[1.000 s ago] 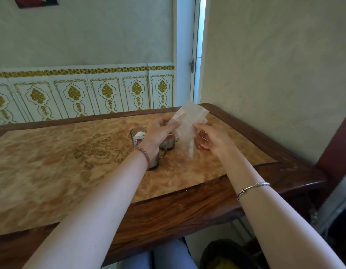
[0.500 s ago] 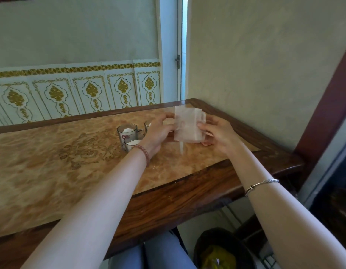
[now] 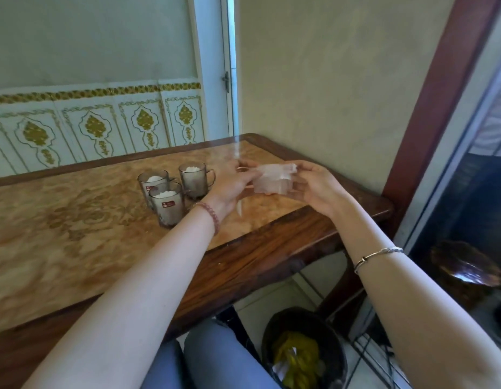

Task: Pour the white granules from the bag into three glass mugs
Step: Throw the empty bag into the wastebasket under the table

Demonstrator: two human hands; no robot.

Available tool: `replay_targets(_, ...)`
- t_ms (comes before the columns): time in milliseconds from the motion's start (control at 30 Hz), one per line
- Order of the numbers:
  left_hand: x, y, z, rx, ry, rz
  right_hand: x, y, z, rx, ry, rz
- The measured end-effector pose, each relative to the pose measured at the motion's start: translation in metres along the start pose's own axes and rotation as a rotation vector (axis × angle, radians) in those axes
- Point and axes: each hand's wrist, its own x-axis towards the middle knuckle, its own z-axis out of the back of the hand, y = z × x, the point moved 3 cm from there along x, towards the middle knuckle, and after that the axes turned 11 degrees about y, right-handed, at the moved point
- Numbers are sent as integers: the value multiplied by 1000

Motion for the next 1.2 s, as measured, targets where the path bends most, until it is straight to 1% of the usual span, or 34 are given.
replay_targets(67, -3, 4, -7, 87, -8, -49, -10, -3, 8, 108, -56, -33)
replay_targets(133, -7, 7, -15, 188, -11, -105, -20, -8, 16, 154, -77, -94)
replay_targets(200, -13, 10, -26, 292, -7, -166, -31, -13, 23, 118, -56, -155)
replay_targets(267, -17, 14, -36, 358, 7, -211, -43, -16, 28, 30, -40, -187)
replay_targets(333, -21, 19, -45, 381, 8, -219, -53, -18, 32, -59, -92, -160)
replay_targets(400, -21, 26, -52, 372, 3, -205, -64, -18, 38, -79, -163, -98)
replay_targets(500, -21, 40, -65, 343, 27, -160, -83, -18, 47, -81, -209, -35)
replay_targets(633, -24, 60, -82, 323, 76, -58, -103, -22, 70, -146, -372, -35)
replay_targets(767, -36, 78, -110, 332, 134, -58, -128, -41, 97, -185, -462, -94)
replay_targets(933, -39, 89, -122, 378, 180, -52, -142, -69, 110, -270, -490, -166)
replay_targets(1033, -46, 99, -131, 381, 216, -13, -147, -102, 121, -319, -523, -268)
replay_targets(1133, -50, 104, -133, 370, 233, -12, -147, -128, 120, -309, -516, -331)
replay_targets(1200, -51, 104, -133, 365, 235, -6, -144, -139, 116, -288, -465, -371)
